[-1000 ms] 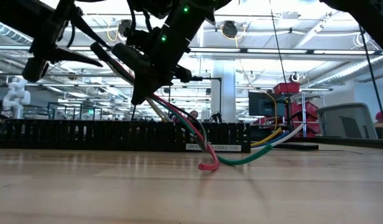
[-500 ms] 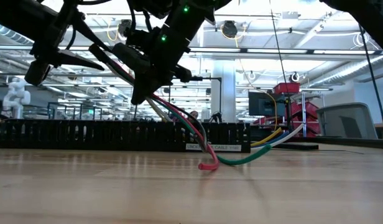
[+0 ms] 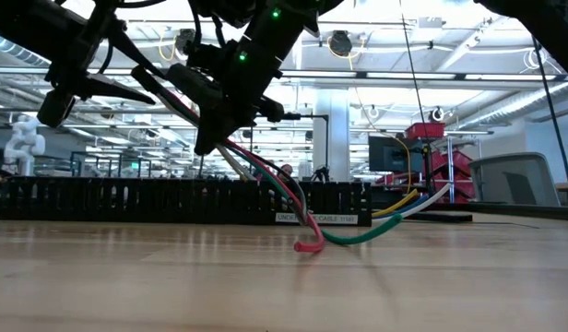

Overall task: Ziptie cables
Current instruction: Put the ziptied cables in the black cable duct

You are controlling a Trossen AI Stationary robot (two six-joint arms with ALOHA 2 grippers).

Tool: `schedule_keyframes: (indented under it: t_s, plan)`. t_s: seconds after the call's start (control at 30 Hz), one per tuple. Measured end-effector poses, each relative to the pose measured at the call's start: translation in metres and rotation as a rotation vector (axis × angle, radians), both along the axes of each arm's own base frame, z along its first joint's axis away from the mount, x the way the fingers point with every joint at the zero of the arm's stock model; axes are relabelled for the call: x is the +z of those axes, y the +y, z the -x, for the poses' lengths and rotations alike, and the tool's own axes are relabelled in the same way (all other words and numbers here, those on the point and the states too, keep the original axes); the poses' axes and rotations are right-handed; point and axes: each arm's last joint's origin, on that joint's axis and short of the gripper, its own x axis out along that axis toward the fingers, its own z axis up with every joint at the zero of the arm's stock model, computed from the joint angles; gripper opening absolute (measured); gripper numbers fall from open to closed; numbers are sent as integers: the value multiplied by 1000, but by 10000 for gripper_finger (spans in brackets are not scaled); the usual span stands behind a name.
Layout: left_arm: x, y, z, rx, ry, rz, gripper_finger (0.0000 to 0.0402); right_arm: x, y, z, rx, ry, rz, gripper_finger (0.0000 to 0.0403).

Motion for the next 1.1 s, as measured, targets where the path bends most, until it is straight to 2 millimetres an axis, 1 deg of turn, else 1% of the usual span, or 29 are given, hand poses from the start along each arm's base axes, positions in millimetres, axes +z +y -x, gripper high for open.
schedule_keyframes:
  t_s: [0.23,0.9,1.1]
  plan:
    - [-1,0,1,-2,13,-8,51,0,0,0,8,5,7,55]
    - [-1,-1,0,-45,26,29,50,0,0,0,23,15,11,55]
    - [0,-2,-1,-46,15,37,50,-1,1,0,56,17,-33,55]
